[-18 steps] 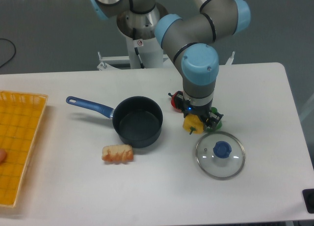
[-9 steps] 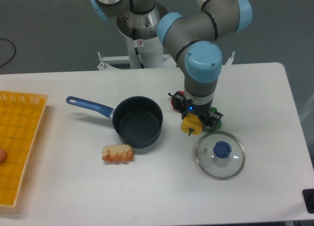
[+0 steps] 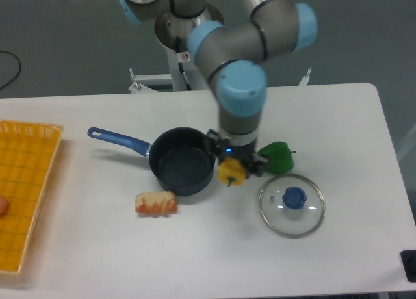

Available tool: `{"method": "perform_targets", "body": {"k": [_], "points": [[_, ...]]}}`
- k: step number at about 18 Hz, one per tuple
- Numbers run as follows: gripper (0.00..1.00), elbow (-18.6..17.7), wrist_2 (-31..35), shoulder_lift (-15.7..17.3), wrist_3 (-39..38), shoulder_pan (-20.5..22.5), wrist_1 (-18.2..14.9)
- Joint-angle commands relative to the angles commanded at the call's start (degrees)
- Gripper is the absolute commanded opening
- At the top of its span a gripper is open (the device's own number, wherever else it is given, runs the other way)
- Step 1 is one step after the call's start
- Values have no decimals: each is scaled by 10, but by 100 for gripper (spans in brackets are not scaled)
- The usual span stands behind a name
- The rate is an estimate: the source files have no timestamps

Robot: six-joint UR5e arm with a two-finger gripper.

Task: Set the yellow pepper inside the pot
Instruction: 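Carry the held yellow pepper over the dark blue saucepan, then lower the yellow pepper into the saucepan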

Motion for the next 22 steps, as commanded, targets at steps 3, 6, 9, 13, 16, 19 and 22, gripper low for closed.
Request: {"method": "perform_targets", "body": {"k": [3, 6, 9, 13, 16, 19, 22], "points": [[58, -22, 3, 10, -30, -25, 0], [58, -45, 35, 13, -42, -53, 2], [58, -57, 37, 21, -40, -58, 1], [58, -91, 42, 33, -37, -61, 22], [58, -102, 60, 31, -31, -70, 34], [58, -103, 60, 28, -31, -73, 35], [58, -110, 60, 28, -31, -74, 46]]}}
